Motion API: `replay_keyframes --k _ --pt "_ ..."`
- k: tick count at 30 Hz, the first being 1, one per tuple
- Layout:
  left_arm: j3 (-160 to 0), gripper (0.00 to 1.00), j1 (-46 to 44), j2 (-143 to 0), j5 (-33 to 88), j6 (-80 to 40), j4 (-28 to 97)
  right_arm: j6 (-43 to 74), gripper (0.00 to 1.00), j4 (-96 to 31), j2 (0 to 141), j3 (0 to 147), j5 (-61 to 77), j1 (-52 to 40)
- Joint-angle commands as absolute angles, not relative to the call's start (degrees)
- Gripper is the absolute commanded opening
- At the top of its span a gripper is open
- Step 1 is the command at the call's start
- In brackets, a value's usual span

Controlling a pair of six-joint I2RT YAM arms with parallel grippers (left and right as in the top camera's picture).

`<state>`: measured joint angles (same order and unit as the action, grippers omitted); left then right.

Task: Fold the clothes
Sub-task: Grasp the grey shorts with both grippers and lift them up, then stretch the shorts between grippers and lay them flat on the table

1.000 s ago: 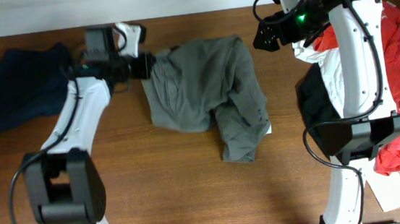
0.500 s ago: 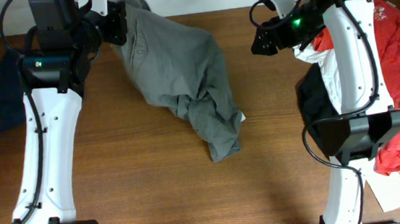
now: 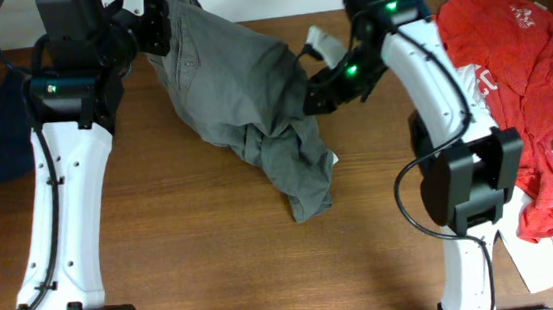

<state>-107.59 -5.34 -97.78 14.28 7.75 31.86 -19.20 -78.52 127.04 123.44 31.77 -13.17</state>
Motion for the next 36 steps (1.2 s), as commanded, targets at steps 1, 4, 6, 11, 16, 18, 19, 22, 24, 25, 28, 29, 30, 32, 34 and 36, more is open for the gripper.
replay_keyframes --k 1,4,6,11,16,18,19,22,24,25,28,29,30,32,34,36 --pt "-109.8 0.01 -5.2 -96.1 12.3 8.7 30.2 -16.8 0.68 -75.0 126.1 120.5 34.1 -15.1" --pt "-110.2 0.01 -5.2 -96.0 12.1 8.7 30.0 -15.6 0.67 -70.9 126.1 117.7 33.8 -15.7" --pt "-110.7 0.01 -5.2 -96.0 12.1 8.7 30.0 -15.2 0.56 -68.8 126.1 116.2 32.4 -15.7" --pt "-113.5 0.01 -5.2 -95.9 12.1 8.7 30.7 -11.4 0.04 -65.0 126.0 115.0 23.4 -14.4" --pt "-115.3 0.01 -5.2 -95.0 6.9 8.7 33.8 -11.2 0.04 -67.9 124.4 121.3 23.3 -9.4" --pt "-115.3 0.01 -5.1 -94.2 4.0 8.7 35.9 -11.3 0.04 -71.8 123.0 127.0 23.3 -6.4" --pt "-115.3 0.01 -5.1 -93.5 2.0 8.7 37.7 -11.5 0.04 -74.3 122.4 130.6 23.3 -5.0" --pt "-115.3 0.01 -5.1 -91.8 -0.1 8.7 40.2 -11.7 0.04 -82.2 122.1 140.4 23.3 -2.6" --pt "-115.3 0.01 -5.1 -90.4 -1.6 8.7 41.2 -12.0 0.04 -86.7 122.1 145.8 23.3 -2.1" --pt "-115.3 0.01 -5.1 -89.4 -2.2 8.7 41.5 -12.0 0.04 -89.3 122.0 149.2 23.3 -1.8" --pt "-115.3 0.01 -5.1 -85.5 -2.9 8.7 42.6 -12.2 0.04 -96.9 121.8 159.8 23.2 -1.8" --pt "-115.3 0.01 -5.1 -84.6 -2.9 8.7 43.0 -11.8 0.04 -97.3 121.6 162.1 23.0 -1.8" --pt "-115.3 0.01 -5.1 -83.6 -2.9 8.7 43.5 -11.0 0.04 -97.3 120.6 163.0 22.5 -1.8" --pt "-115.3 0.01 -5.1 -80.4 -2.9 8.7 45.6 -11.0 0.04 -97.3 116.5 163.6 21.7 -1.8" --pt "-115.3 0.01 -5.1 -77.4 -2.9 8.7 48.0 -10.0 0.04 -97.3 112.4 163.6 20.0 -1.8" --pt "-115.3 0.01 -5.1 -75.1 -2.9 8.7 50.1 -10.0 0.04 -97.3 109.0 163.6 19.8 -1.8"
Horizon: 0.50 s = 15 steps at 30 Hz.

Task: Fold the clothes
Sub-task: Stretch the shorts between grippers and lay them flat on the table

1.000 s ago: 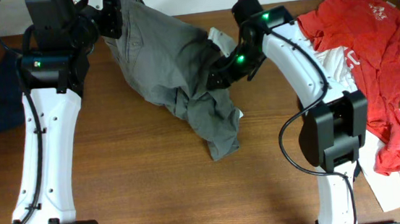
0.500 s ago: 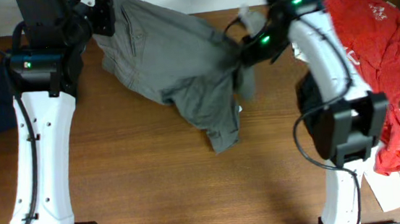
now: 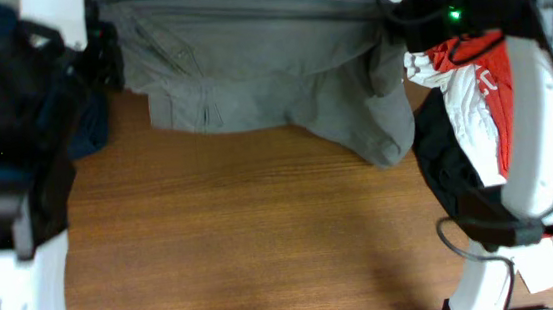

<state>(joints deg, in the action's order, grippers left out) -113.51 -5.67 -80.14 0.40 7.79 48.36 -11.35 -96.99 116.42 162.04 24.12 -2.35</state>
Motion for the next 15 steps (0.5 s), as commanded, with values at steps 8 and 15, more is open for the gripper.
replay_keyframes --k 8,15 --pt "-115.3 0.01 -5.1 -67.3 -2.8 3.7 56.1 -6.5 0.04 -97.3 95.9 160.3 17.3 -1.9" --pt "-115.3 0.01 -5.1 -66.2 -7.7 0.6 66.0 -6.6 0.04 -97.3 87.5 144.7 17.3 -1.9"
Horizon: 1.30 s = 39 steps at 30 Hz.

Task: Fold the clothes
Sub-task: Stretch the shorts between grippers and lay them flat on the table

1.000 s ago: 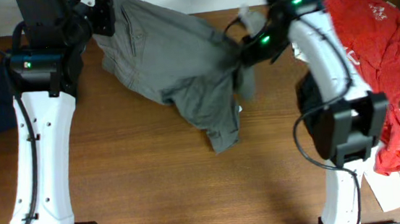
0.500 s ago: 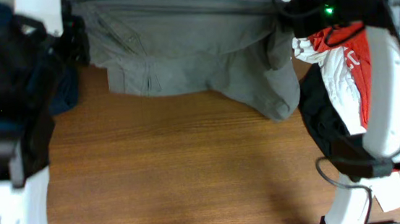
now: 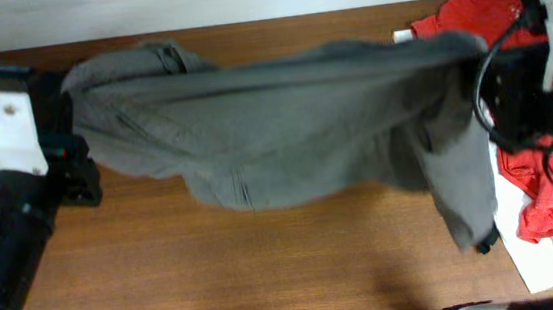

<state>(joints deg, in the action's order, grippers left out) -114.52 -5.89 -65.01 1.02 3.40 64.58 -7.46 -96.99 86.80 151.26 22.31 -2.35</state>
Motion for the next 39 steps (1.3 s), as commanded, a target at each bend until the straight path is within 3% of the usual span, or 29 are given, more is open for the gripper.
replay_keyframes --k 1,5,12,18,19,20,21,22,23,28,39 --pt "-115.3 0.01 -5.1 -66.5 -8.1 0.6 66.2 -6.6 0.04 -97.3 87.5 143.4 17.3 -1.8" --pt "-115.3 0.01 -5.1 -70.8 -9.1 0.6 69.2 -7.0 0.04 -95.9 90.5 132.0 17.3 -1.9" --pt "-115.3 0.01 -5.1 -86.0 -15.4 -1.8 74.7 -7.7 0.04 -81.6 101.5 116.2 17.3 -7.2" --pt "-115.2 0.01 -5.1 -101.6 -17.0 -1.7 66.5 -8.1 0.04 -61.9 115.4 114.6 14.2 -8.2" --pt "-115.2 0.01 -5.1 -104.5 -17.2 -1.7 63.4 -8.1 0.12 -56.3 118.3 114.6 13.8 -8.2" --pt "-115.2 0.02 -5.1 -107.8 -17.6 -1.7 59.5 -8.3 0.36 -51.9 120.1 114.6 13.2 -8.2" --pt "-115.2 0.18 -5.1 -110.2 -17.8 -1.5 56.7 -8.3 0.83 -48.1 121.8 114.7 12.8 -8.1" --pt "-115.2 0.61 -5.1 -113.3 -17.8 -0.3 53.1 -8.2 0.99 -44.3 123.1 114.7 13.0 -8.0" --pt "-115.2 0.99 -5.1 -116.5 -17.8 0.7 49.8 -8.1 0.98 -41.9 123.8 114.7 13.3 -7.9" --pt "-115.4 0.99 -5.1 -118.2 -17.7 0.9 51.2 -6.5 0.99 -46.2 122.1 117.7 13.9 -6.6" --pt "-116.0 0.99 -5.1 -102.0 -5.5 -0.8 68.0 -7.0 0.99 -81.1 113.8 133.2 18.9 -0.1"
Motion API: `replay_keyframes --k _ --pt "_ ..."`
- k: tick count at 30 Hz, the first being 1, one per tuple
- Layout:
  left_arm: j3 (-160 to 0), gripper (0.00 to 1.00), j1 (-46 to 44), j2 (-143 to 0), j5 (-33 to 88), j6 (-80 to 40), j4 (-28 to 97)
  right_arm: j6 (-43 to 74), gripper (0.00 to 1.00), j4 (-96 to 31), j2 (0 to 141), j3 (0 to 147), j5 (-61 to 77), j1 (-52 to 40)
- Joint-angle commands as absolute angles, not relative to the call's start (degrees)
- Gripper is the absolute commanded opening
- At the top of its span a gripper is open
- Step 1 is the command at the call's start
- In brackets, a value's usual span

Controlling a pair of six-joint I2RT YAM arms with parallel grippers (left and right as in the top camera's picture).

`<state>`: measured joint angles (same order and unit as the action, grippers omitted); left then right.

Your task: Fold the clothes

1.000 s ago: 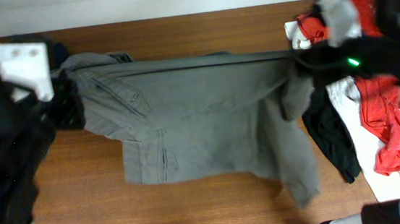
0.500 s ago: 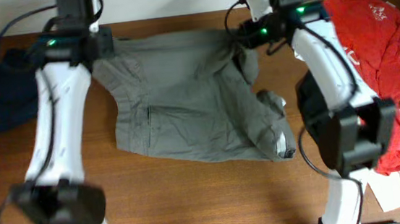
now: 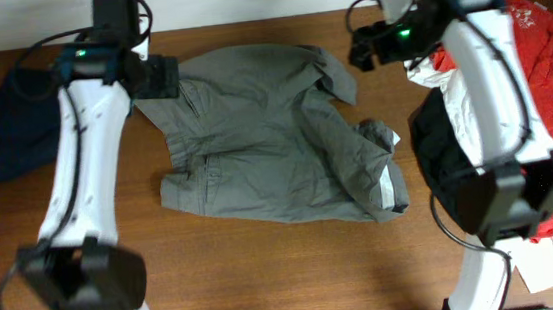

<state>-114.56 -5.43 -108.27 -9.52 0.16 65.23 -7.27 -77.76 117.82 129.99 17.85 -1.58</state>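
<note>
A pair of grey shorts (image 3: 270, 140) lies spread out on the wooden table (image 3: 267, 276), waistband toward the far edge. One leg end is rumpled at the right (image 3: 384, 176). My left gripper (image 3: 162, 80) sits low at the shorts' far left corner, its fingers on the waistband. My right gripper (image 3: 360, 52) hovers just right of the far right corner, where a flap (image 3: 338, 74) lies folded over. A thin strip of table seems to separate it from the cloth. The overhead view does not show how the right fingers stand.
A dark navy garment lies at the far left. A pile of red cloth (image 3: 540, 42) and white cloth (image 3: 473, 108) fills the right side, with a white sheet at the front right corner. Both arms' white links reach over the table's sides.
The shorts hung stretched in the air between the two grippers; now they lie flat on the table. Both grippers are low at the far edge, at the waistband corners.
The shorts lay bunched at the far middle, my left gripper on one end and the right beside the other. Then both held them stretched between them, clear of the table. Now they rest spread out on the wood.
</note>
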Motion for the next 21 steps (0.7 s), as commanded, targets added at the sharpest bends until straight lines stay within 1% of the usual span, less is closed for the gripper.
replay_keyframes --k 1,9,16,19,21 --pt "-116.0 0.99 -5.1 -100.7 -5.6 -1.9 69.6 -7.0 0.98 -83.3 112.7 133.6 18.9 0.3" --pt "-116.0 0.99 -5.1 -95.2 -5.5 -9.3 80.9 -6.9 0.99 -97.4 108.5 133.6 12.8 0.5" --pt "-114.4 0.99 -5.1 -95.1 -5.5 -10.3 85.7 -4.2 0.98 -97.3 104.4 129.6 12.8 0.4" --pt "-110.9 0.99 -5.1 -95.1 -5.2 -10.3 86.5 -4.2 0.97 -97.3 102.4 124.5 12.8 0.3" --pt "-106.3 0.99 -5.1 -95.1 -4.4 -10.6 85.9 -4.2 0.96 -97.3 100.9 118.2 12.8 0.3"
